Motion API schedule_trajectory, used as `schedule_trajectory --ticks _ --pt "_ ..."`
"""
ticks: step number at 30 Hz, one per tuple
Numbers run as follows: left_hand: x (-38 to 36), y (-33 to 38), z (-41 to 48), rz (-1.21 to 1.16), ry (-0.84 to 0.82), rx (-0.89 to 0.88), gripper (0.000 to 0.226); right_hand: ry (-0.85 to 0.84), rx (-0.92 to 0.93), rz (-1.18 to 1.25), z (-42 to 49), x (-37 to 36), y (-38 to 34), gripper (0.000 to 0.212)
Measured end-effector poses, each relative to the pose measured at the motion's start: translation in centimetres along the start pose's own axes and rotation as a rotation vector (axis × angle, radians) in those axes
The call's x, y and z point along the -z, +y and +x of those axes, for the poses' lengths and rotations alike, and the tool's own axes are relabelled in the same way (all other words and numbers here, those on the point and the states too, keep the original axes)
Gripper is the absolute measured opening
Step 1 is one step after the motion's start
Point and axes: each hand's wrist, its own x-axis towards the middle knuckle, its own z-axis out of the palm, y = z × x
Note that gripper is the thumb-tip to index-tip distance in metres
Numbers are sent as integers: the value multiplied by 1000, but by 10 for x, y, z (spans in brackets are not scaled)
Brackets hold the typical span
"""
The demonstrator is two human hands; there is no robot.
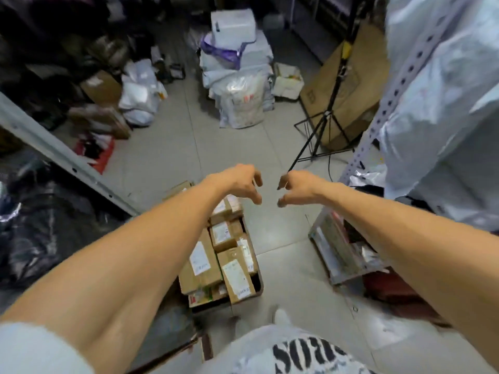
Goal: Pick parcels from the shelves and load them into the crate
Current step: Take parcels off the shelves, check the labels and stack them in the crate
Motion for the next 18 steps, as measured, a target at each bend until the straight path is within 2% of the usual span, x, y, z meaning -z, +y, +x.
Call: schedule_trajectory --ticks 6,14,18 --pt "38 60 -4 117 29 -158 54 103 -94 51 -58 41 17 63" --pt "25 134 1 372 -98 -402 53 140 -282 240 -140 35 53 63" --pt "7 200 5 461 -167 -582 49 209 -469 299 -211 22 90 60"
